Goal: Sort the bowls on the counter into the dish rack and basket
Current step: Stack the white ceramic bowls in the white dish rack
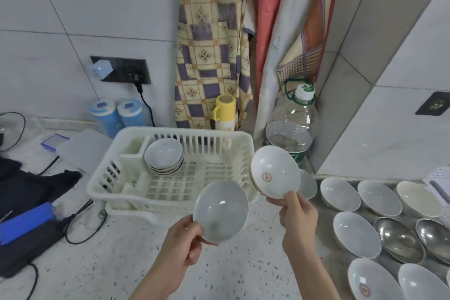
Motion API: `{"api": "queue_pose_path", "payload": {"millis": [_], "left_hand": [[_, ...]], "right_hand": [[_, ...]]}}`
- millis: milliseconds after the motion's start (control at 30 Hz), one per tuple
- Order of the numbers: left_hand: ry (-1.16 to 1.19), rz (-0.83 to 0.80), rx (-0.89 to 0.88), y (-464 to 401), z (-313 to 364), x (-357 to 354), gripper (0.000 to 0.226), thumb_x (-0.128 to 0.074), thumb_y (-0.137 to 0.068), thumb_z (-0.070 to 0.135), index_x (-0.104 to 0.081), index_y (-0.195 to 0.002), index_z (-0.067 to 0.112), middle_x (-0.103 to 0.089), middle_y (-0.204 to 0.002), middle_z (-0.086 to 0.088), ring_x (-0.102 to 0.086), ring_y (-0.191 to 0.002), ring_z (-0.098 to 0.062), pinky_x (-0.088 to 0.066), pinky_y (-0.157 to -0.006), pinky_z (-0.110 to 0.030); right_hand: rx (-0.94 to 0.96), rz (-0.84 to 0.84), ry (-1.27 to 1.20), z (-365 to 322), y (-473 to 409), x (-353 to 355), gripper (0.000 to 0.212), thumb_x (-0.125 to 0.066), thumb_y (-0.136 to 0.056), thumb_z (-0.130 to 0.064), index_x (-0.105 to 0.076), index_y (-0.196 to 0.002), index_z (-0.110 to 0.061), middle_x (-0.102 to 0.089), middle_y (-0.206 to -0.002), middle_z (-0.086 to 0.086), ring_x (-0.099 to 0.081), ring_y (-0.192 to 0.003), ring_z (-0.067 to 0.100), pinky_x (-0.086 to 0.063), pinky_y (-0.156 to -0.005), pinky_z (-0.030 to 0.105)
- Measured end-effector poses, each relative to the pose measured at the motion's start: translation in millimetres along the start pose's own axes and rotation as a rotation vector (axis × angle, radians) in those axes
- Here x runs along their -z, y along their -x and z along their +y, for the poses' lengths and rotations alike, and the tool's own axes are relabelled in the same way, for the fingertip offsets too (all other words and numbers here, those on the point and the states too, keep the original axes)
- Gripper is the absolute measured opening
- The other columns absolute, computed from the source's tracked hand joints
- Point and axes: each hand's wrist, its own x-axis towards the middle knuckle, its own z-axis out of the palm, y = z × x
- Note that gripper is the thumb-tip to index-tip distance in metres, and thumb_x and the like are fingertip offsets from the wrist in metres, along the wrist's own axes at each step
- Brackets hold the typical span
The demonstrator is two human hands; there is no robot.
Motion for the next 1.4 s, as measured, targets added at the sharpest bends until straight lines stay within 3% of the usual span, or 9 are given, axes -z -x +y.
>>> {"api": "queue_pose_path", "payload": {"millis": [167, 267, 400, 533, 800, 967, 1100, 1233, 1400], "left_hand": [[-0.007, 0.128, -0.059, -18, 34, 45, 0.029, -0.044, -0.087, -0.003, -0.065, -0.105, 0.003, -0.071, -0.079, -0.031, -0.023, -0.036, -0.010, -0.020, -0.035, -0.019], [-0.016, 0.170, -0.103, -33, 54, 65, 0.025, -0.045, -0.088, -0.002, -0.063, -0.105, 0.002, -0.073, -0.080, -0.028, -0.024, -0.036, -0.010, -0.022, -0.035, -0.020], [0.028, 0.198, -0.168, -50, 76, 87, 0.022, -0.050, -0.087, 0.003, -0.063, -0.105, 0.001, -0.073, -0.082, -0.026, -0.024, -0.036, -0.008, -0.022, -0.035, -0.018], [0.055, 0.250, -0.225, -69, 95, 101, 0.018, -0.047, -0.088, 0.003, -0.064, -0.095, -0.001, -0.074, -0.080, -0.022, -0.025, -0.037, -0.008, -0.022, -0.035, -0.018], [0.087, 0.238, -0.274, -111, 118, 114, 0.019, -0.044, -0.085, 0.002, -0.062, -0.078, 0.004, -0.073, -0.082, -0.024, -0.028, -0.039, -0.008, -0.023, -0.037, -0.020], [0.130, 0.207, -0.253, -133, 117, 112, 0.014, -0.044, -0.087, 0.003, -0.056, -0.080, 0.006, -0.075, -0.083, -0.021, -0.030, -0.038, -0.007, -0.025, -0.037, -0.019], [0.160, 0.187, -0.226, -142, 110, 110, 0.012, -0.044, -0.086, 0.002, -0.055, -0.084, 0.005, -0.075, -0.085, -0.022, -0.029, -0.038, -0.006, -0.024, -0.038, -0.020], [0.151, 0.184, -0.203, -146, 104, 110, 0.012, -0.044, -0.087, 0.002, -0.055, -0.092, 0.001, -0.074, -0.083, -0.020, -0.030, -0.038, -0.006, -0.025, -0.037, -0.019], [0.123, 0.181, -0.168, -146, 99, 110, 0.010, -0.044, -0.088, 0.003, -0.052, -0.092, 0.005, -0.055, -0.097, -0.016, -0.030, -0.040, -0.006, -0.023, -0.038, -0.020]], "right_hand": [[0.030, -0.165, 0.126, -3, -18, -73, 0.018, -0.050, -0.084, -0.011, -0.065, -0.074, -0.011, -0.073, -0.065, 0.012, -0.030, -0.042, 0.008, -0.031, -0.040, 0.018], [-0.008, -0.227, 0.287, 4, -33, -110, 0.020, -0.049, -0.085, -0.017, -0.066, -0.076, -0.011, -0.074, -0.063, 0.004, -0.039, -0.041, 0.006, -0.033, -0.049, 0.025], [-0.099, -0.223, 0.389, 16, -54, -152, 0.022, -0.049, -0.087, -0.022, -0.068, -0.083, -0.011, -0.073, -0.059, 0.003, -0.051, -0.046, 0.004, -0.036, -0.050, 0.022], [-0.120, -0.196, 0.521, 30, -71, -175, 0.029, -0.050, -0.088, -0.023, -0.069, -0.102, -0.007, -0.071, -0.059, 0.002, -0.060, -0.052, 0.005, -0.040, -0.045, 0.021], [-0.262, -0.275, 0.664, 53, -89, -190, 0.036, -0.047, -0.086, -0.013, -0.063, -0.116, -0.002, -0.069, -0.052, 0.002, -0.044, -0.026, -0.002, -0.033, -0.042, 0.021], [-0.345, -0.297, 0.602, 54, -96, -195, 0.032, -0.044, -0.084, -0.002, -0.060, -0.112, 0.001, -0.070, -0.061, 0.015, -0.053, -0.039, 0.009, -0.028, -0.033, 0.018], [-0.379, -0.334, 0.567, 54, -98, -197, 0.031, -0.039, -0.085, 0.007, -0.059, -0.108, 0.005, -0.067, -0.071, 0.022, -0.044, -0.027, 0.005, -0.025, -0.029, 0.016], [-0.396, -0.353, 0.533, 54, -98, -197, 0.024, -0.039, -0.085, 0.007, -0.059, -0.099, 0.002, -0.067, -0.079, 0.027, -0.043, -0.029, 0.007, -0.025, -0.029, 0.016], [-0.411, -0.358, 0.559, 58, -100, -196, 0.024, -0.043, -0.085, 0.001, -0.060, -0.100, -0.003, -0.071, -0.076, 0.022, -0.037, -0.038, 0.010, -0.022, -0.032, 0.018]]}}
